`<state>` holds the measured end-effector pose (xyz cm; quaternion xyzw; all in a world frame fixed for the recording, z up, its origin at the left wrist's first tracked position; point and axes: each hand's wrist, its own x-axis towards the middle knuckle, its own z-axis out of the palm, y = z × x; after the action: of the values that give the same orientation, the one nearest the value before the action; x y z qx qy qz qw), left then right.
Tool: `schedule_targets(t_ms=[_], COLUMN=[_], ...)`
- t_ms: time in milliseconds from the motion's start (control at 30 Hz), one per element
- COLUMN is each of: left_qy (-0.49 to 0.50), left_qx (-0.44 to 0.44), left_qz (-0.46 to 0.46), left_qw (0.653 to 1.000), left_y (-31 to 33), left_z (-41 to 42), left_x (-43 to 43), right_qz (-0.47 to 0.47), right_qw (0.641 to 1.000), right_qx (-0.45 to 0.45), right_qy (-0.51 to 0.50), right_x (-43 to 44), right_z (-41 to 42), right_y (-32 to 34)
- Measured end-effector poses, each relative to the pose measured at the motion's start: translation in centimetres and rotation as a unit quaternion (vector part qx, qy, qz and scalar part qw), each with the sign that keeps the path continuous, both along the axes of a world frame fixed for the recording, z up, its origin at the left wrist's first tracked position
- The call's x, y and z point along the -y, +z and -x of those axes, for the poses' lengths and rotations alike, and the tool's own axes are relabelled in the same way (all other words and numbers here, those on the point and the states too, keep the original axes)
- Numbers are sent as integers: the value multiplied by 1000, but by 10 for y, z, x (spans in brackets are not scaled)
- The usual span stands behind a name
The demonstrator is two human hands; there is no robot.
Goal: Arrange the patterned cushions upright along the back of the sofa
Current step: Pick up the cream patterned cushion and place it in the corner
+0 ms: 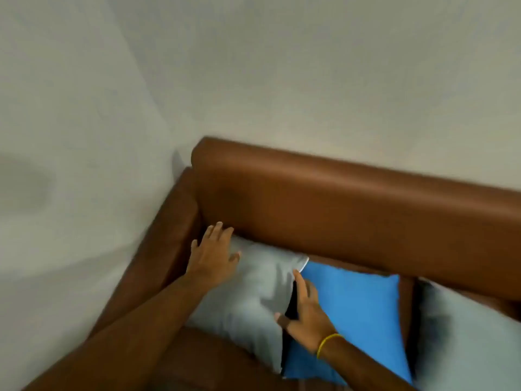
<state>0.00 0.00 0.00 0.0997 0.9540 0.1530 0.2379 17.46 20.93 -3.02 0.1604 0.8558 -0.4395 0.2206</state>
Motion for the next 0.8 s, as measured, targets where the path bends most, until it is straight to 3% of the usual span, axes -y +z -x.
schedule_targets(t_ms=[67, 167, 233, 333, 400, 567, 633, 733, 767, 800], left_qy=[129, 358, 418, 446, 453, 540, 554, 532, 523, 512], left_qx=[50, 122, 157, 178, 184, 153, 181, 156, 139, 124], left_qz=[-10, -84, -123, -163, -167, -222, -276, -454, -490, -485], left_qw=[990, 922, 886, 862, 856, 797, 765, 697, 684, 698], left_y=[-67, -162, -199, -213, -197, -116, -82, -56, -56, -63], left_z=[10, 4, -15, -42, -47, 7, 45, 92, 105, 117], left_x=[25, 83, 106, 122, 120, 122, 124, 112, 108, 99], right_qz=[74, 160, 199, 209, 211, 240, 297, 349, 385, 408], right_qw=[996, 974, 964, 960, 961, 949, 924, 885, 857, 836], right_qx=[35, 113, 104, 85, 59, 73, 100, 137, 138, 124], right_qy=[-46, -115, -146, -169, -170, -188, -220, -276, -312, -346], right_x=[10, 33, 47, 48, 40, 5, -11, -34, -41, -51], right_z=[-5, -12, -14, -9, -2, 61, 102, 166, 188, 208], right_y=[-71, -162, -202, -237, -227, -127, -97, -73, -66, -69])
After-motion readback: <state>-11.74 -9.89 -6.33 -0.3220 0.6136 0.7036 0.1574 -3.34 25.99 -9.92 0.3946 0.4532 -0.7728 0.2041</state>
